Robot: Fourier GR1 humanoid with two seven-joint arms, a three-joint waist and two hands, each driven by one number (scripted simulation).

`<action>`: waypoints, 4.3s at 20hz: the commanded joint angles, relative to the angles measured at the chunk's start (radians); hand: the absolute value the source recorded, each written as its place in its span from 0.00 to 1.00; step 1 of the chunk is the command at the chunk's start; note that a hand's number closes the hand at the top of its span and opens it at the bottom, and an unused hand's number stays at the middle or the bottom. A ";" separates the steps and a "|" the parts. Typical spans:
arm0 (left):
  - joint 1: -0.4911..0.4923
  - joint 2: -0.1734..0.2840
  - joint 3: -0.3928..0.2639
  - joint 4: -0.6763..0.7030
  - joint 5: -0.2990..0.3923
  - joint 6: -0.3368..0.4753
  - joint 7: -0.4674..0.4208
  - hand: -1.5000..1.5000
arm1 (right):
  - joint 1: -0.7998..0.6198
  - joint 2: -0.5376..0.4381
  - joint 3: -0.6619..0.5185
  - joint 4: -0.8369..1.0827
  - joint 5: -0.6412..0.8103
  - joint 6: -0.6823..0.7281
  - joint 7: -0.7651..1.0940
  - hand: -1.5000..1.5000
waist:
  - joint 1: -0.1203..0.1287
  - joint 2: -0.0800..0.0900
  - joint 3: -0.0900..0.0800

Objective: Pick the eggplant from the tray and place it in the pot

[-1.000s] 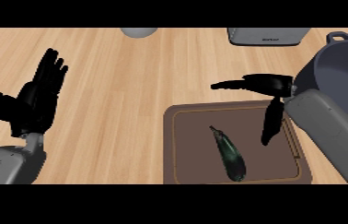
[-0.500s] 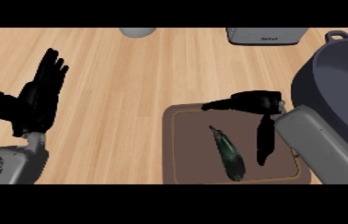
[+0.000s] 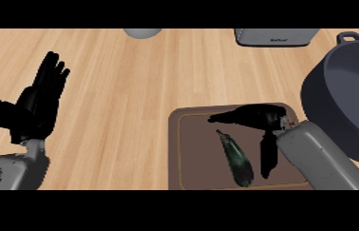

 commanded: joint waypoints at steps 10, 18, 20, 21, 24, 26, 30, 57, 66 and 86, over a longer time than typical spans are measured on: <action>-0.005 -0.053 0.080 -0.044 -0.061 -0.054 0.073 0.50 | 0.074 0.101 -0.022 0.079 0.251 -0.051 -0.121 0.00 | 0.001 0.000 0.000; 0.017 -0.099 0.080 -0.044 -0.109 -0.066 0.046 0.50 | 0.100 0.105 -0.038 0.112 0.324 -0.042 -0.193 0.00 | 0.000 0.000 0.000; -0.010 -0.074 0.122 0.032 -0.072 -0.110 0.002 0.50 | 0.050 0.097 0.045 0.164 0.382 -0.111 -0.335 1.00 | 0.005 0.003 0.000; 0.029 -0.107 0.086 0.002 -0.086 -0.098 0.003 0.50 | 0.042 0.123 0.060 0.204 0.417 -0.170 -0.346 1.00 | 0.009 0.003 0.000; 0.028 -0.117 0.063 -0.078 -0.128 -0.060 0.064 0.50 | 0.070 0.112 0.040 0.192 0.425 -0.190 -0.387 1.00 | 0.005 0.001 0.000; -0.043 -0.099 0.095 -0.017 -0.109 -0.080 0.076 0.50 | 0.045 0.150 0.034 0.224 0.427 -0.180 -0.369 1.00 | 0.004 0.003 0.000; -0.004 -0.059 0.154 0.012 -0.049 -0.166 0.043 0.50 | 0.084 0.094 0.025 0.174 0.437 -0.183 -0.420 1.00 | 0.001 0.002 0.000; 0.049 -0.079 0.157 -0.062 -0.096 -0.126 0.046 0.50 | 0.769 0.296 -0.382 -1.139 0.443 -0.758 0.335 1.00 | -0.011 -0.002 0.000; 0.003 -0.155 0.096 -0.009 -0.159 -0.081 0.029 0.50 | 0.586 0.204 -0.802 -1.028 0.170 -0.663 0.351 1.00 | -0.012 -0.001 0.000; -0.065 -0.139 0.117 0.010 -0.158 -0.133 0.065 0.50 | 0.295 -0.082 -0.977 -0.089 0.434 -1.005 -0.060 1.00 | 0.034 0.017 0.002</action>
